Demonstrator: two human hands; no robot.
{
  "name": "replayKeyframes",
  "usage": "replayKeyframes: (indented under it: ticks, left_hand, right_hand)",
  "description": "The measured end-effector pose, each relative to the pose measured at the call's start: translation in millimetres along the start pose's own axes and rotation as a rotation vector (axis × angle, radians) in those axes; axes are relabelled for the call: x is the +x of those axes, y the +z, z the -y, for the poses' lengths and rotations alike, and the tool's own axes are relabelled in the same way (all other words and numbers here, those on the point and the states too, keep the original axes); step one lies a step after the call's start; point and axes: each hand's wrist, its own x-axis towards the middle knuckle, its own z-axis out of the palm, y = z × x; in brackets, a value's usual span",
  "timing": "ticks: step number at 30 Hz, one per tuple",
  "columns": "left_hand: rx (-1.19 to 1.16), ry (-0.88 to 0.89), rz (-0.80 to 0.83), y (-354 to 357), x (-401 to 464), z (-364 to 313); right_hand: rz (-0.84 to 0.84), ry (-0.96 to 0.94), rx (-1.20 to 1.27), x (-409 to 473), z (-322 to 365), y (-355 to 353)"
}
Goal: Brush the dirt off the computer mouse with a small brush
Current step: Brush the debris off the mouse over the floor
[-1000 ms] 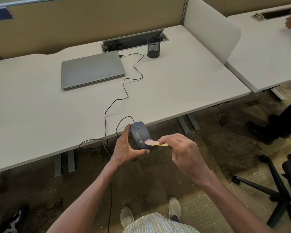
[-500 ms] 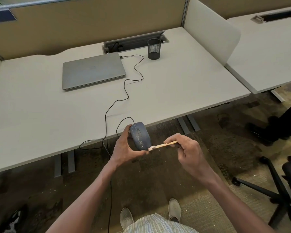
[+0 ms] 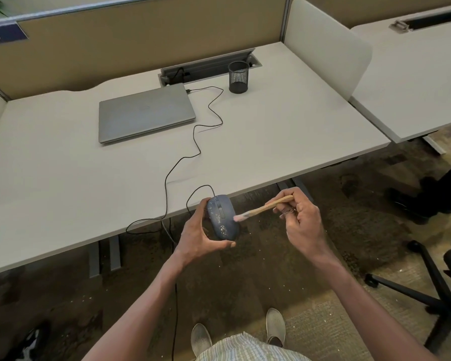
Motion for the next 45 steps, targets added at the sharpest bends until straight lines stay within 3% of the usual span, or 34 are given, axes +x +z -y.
replayKeyframes:
  ticks: [5,19,25,45]
  left_hand:
    - [0.013,0.029,0.031,-2,0,0]
    - [0.020,-0.007,0.116,3,-11,-6]
    - [0.042,-0.041,0.106,4,-9,1]
    - [-0.044,-0.063,-0.078,-9,-3,9]
  right_hand:
    - [0.090,-0.014,-0.064,7,5,-2]
    - [0.001,-0.189,-0.141,52,22,21]
    - [0.129,-0.309,-0.270,36,29,22]
    - [0.257,-0.330,-0.408,-30,31,10]
